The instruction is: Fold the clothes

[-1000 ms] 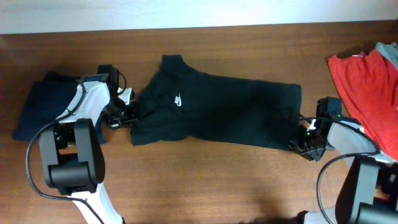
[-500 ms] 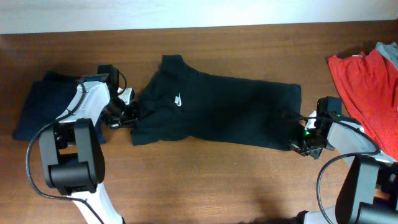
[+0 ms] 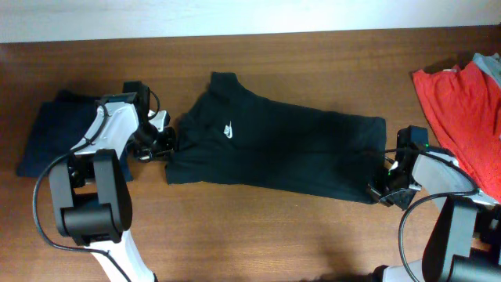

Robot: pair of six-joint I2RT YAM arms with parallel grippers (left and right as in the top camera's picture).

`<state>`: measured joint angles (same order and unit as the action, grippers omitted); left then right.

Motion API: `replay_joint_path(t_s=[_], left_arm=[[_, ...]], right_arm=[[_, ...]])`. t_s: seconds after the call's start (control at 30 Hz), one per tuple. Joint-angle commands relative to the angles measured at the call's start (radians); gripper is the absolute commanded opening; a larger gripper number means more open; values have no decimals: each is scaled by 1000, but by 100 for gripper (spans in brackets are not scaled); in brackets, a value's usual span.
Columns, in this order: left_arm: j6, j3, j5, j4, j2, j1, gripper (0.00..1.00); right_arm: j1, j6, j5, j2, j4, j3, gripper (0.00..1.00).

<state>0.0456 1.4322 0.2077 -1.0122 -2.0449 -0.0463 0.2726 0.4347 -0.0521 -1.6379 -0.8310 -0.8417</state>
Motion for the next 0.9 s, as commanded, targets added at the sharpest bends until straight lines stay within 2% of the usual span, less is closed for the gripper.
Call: replay_joint_path(t_s=[0.0,0.2,0.27,0.3,0.33,0.37,0.4,0.47,0.7,0.8,0.87], left_arm=[[-17,45,6,-18,-9,-2,1],[-47,133,-22,-123,-9,-2,1],[-47,172,-44,-167,-9,-2,6],[-47,190,-51,-190,-9,-2,12],[-47,206,-51,-212,-9,-2,23],[-47,220,-51,-231,-9,-2,29],[-47,234,-51,-249,-9,-2,31],[-47,265,-52,-286,-9,-2,34],[-50,410,-18,-331,-8,1,39],[-153,470,94,-292,-8,18,48],[-195,487,145,-240,-8,34,51]], right_arm=[[4,29,81,-3,13,-11,4],[4,3,61,-2,26,-23,4],[4,-34,27,2,22,-35,6],[4,-38,14,6,7,-46,14],[4,-37,11,10,-12,-57,24],[4,-34,12,13,-36,-72,38],[4,-32,12,18,-69,-93,44],[4,-14,14,33,-131,-146,50],[3,-11,10,89,-294,-367,57],[3,-23,4,93,-327,-456,68],[3,-100,-50,93,-295,-492,76]])
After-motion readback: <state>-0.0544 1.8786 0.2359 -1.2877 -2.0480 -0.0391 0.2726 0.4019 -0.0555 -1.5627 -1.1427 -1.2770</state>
